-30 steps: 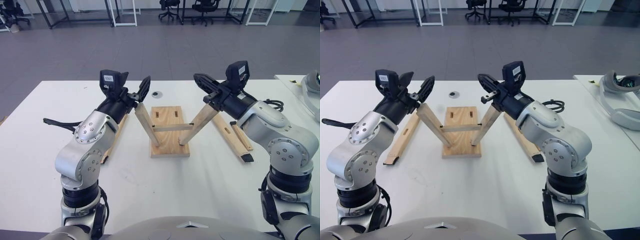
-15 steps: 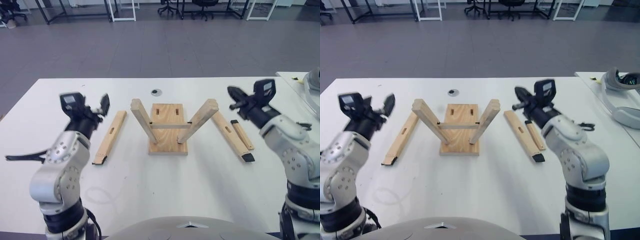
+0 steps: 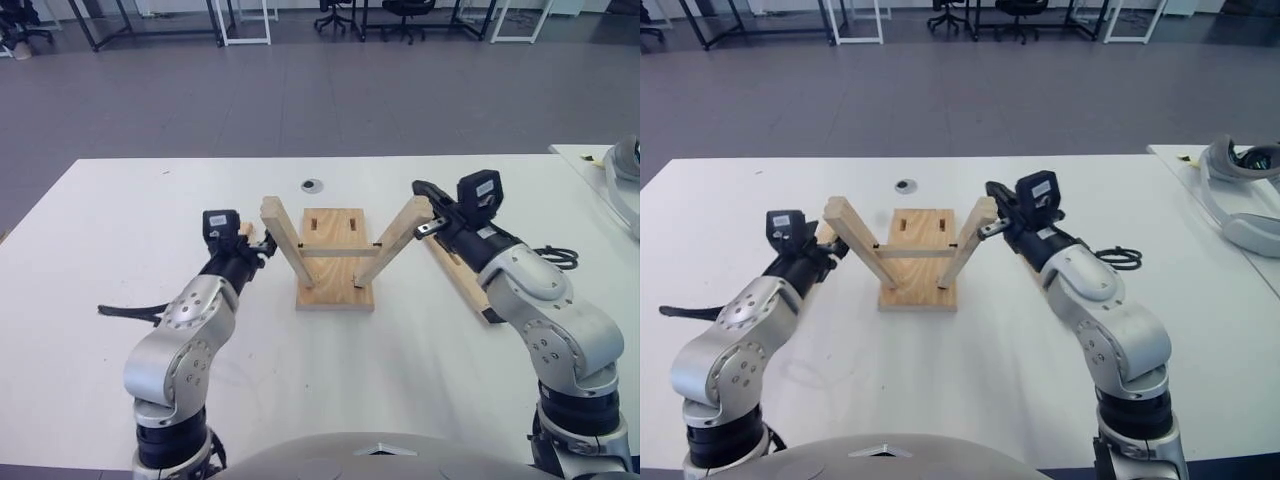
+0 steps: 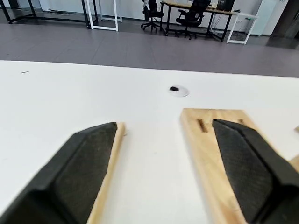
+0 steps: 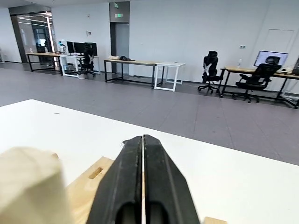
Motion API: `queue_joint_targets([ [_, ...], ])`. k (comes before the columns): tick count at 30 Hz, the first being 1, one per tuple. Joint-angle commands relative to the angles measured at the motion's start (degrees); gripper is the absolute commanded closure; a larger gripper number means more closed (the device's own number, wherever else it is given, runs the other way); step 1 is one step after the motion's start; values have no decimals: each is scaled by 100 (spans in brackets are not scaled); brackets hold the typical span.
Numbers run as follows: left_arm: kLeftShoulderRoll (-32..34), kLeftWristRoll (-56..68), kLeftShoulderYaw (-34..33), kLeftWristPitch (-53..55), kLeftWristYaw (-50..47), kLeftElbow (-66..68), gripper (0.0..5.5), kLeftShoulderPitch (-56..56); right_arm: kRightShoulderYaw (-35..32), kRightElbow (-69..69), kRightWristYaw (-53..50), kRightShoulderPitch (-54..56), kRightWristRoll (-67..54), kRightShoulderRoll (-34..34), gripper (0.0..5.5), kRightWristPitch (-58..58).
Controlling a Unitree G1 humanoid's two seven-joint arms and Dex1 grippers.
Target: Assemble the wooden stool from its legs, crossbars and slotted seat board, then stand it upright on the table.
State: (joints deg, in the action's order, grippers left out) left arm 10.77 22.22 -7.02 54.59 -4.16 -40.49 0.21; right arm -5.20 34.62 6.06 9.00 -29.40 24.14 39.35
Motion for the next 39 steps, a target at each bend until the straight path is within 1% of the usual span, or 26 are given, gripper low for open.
queue_joint_targets([
  [1,531,-255,191,-415,610,621,173,275,171,-925,190,-322,694,191,543,-344],
  [2,600,-304,340,-503,763,834,173,307,490,-1117,335,-363,923,296,543,-330],
  [4,712,-342,679,-776,1247,1326,173,337,1387,-1532,853,-356,1420,564,543,-339],
  [6,1570,-932,1510,-1405,2126,1981,173,282,2536,-2152,1345,-58,2376,913,543,-577],
  [7,1965,-1281,1854,-1683,2460,2376,173,178,2971,-2365,1547,108,2776,1033,543,-620],
  [9,2457,-1807,2329,-2112,2939,2980,173,-71,3602,-2443,2059,442,3320,1181,543,-746],
  [11,2544,-2027,2553,-2470,3223,3267,173,-290,3855,-2186,2652,672,3414,1244,543,-775],
  [13,2175,-1967,2552,-3176,3353,3584,173,-625,3893,-1899,3207,814,3262,1208,543,-1063],
  [15,2008,-1860,2508,-3975,3658,4020,173,-916,3872,-1674,3617,801,3064,1105,543,-1288],
  [19,1817,-1289,1956,-4982,4276,4375,173,-1025,3608,-1424,4212,686,2556,973,543,-1505],
  [23,2035,-1508,1496,-6230,4434,5363,173,-1048,3516,-1302,4469,499,2298,885,543,-1672],
  [24,2092,-1538,1363,-6413,4397,5550,173,-1106,3347,-1200,4532,430,2140,943,543,-1640],
  [26,2261,-1573,1120,-6604,4325,5692,173,-1128,2825,-1108,4782,293,1797,1322,543,-1581],
  [28,2434,-1484,831,-6551,4327,5383,173,-815,2227,-1474,5131,273,1775,2024,543,-1758],
  [30,2545,-1437,653,-6360,4343,4824,173,-347,1775,-1902,5397,314,1801,2528,543,-1931],
  [31,2538,-1319,593,-6153,4350,4412,173,-103,1629,-2131,5464,360,1840,2674,543,-2042],
  [34,2340,-903,601,-5243,4177,2960,173,366,1603,-2911,5580,633,2137,2801,543,-2468],
  [36,2073,-578,793,-4517,3954,2152,173,360,1700,-3665,5213,1103,2498,2404,543,-2994],
  [37,1839,-546,930,-4109,3717,2004,173,231,1858,-4254,4866,1510,2739,1912,543,-3352],
  [39,1634,-711,1216,-3410,3406,2050,173,76,2325,-5329,4388,2182,3303,1088,543,-3943],
])
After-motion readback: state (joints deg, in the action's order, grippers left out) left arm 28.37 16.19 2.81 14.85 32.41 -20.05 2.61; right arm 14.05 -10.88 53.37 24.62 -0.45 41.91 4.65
